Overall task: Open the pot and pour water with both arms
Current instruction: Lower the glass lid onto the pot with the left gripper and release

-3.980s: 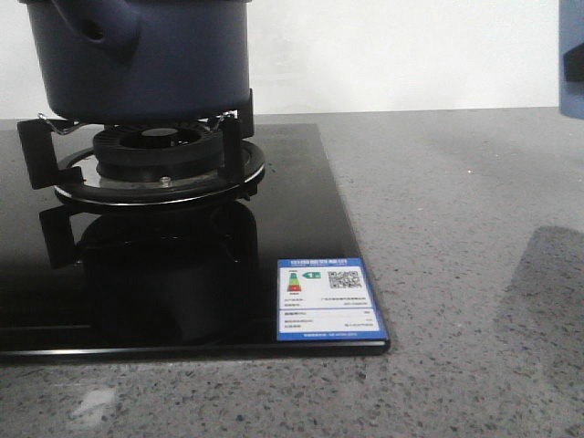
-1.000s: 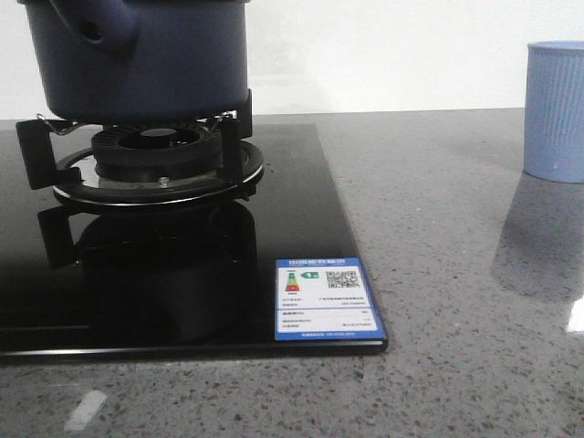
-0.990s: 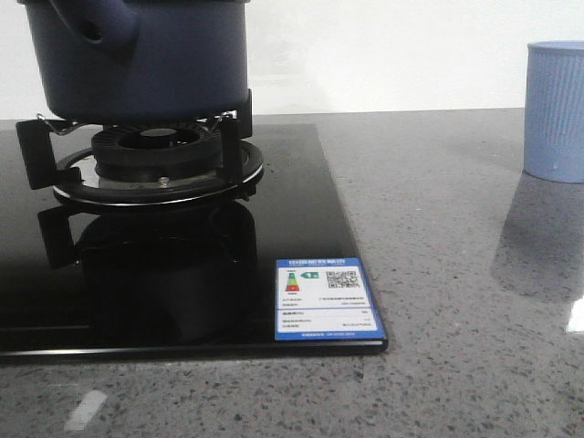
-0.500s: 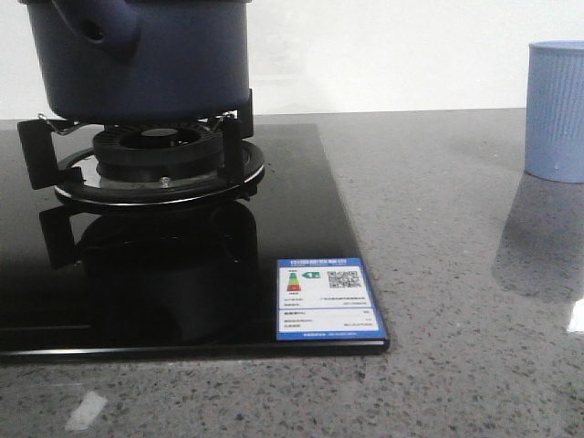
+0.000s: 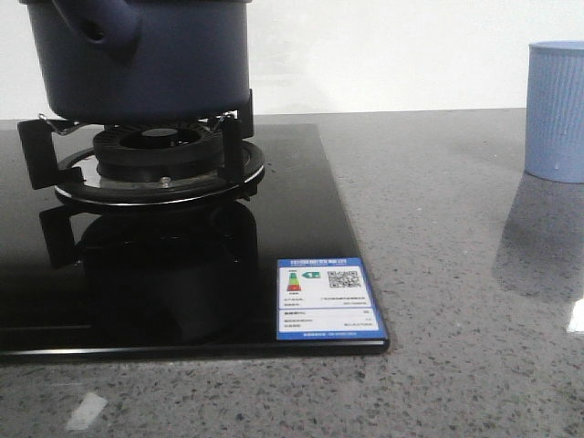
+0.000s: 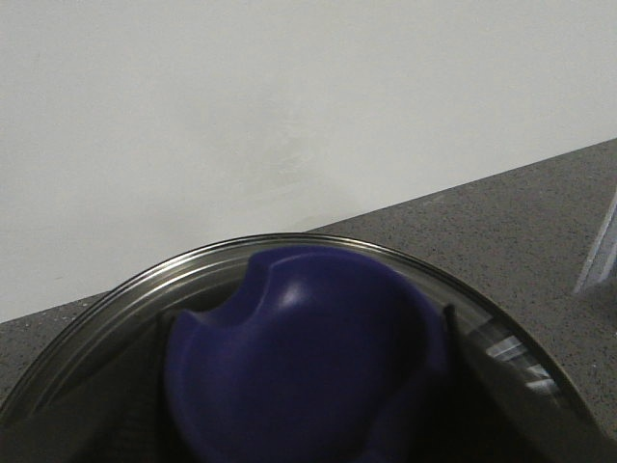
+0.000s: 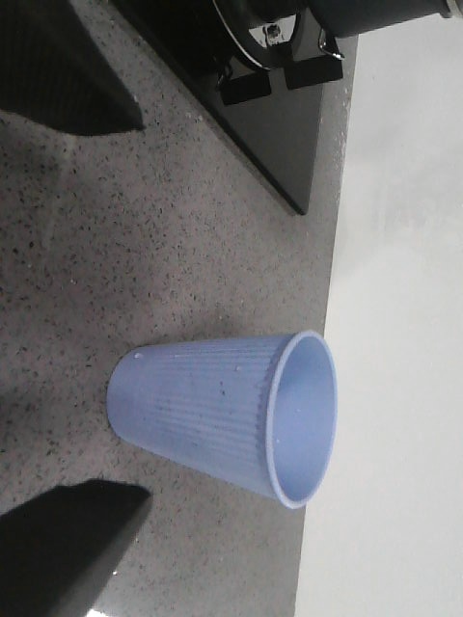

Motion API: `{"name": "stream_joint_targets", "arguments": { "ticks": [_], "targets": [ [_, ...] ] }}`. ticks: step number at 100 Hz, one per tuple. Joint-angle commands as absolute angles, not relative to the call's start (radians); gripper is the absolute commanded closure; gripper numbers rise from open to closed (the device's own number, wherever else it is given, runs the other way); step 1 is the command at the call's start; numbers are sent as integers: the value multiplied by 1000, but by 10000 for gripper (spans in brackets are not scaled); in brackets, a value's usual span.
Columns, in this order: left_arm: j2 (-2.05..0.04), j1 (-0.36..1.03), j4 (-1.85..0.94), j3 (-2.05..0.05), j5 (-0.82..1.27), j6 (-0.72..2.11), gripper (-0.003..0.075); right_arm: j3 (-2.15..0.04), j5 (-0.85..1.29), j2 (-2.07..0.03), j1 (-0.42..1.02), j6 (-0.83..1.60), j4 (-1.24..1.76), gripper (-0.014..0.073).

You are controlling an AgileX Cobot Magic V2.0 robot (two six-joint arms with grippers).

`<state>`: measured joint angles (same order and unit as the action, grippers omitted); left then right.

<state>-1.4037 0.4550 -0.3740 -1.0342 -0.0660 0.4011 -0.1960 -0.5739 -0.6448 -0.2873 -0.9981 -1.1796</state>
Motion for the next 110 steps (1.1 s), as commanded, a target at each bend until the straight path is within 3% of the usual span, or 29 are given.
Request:
{"name": "stream_joint_targets", "arguments": {
  "ticks": [1,52,59,76,110],
  "targets": [
    [-1362,460,-371,-1070,-139,398,380,-220,-621,-642,-286,-1003,-1152,-60],
    [-1356,460,-375,-1070,-123,398,376,-220,-621,-642,-286,-1003,-1152,-60],
    [-1356,460,-373,-1070,-123,398,337,-220,-621,-642,-286,-1003,-1152,-60],
    [-1349,460,-366,-1070,-127,398,128,-220,-621,-642,-286,-1003,-1152,-60],
    [-1147,414,-350,-1070,-148,398,126,-220,-658,-642,-286,-1003,-1110,-59]
  ]
}}
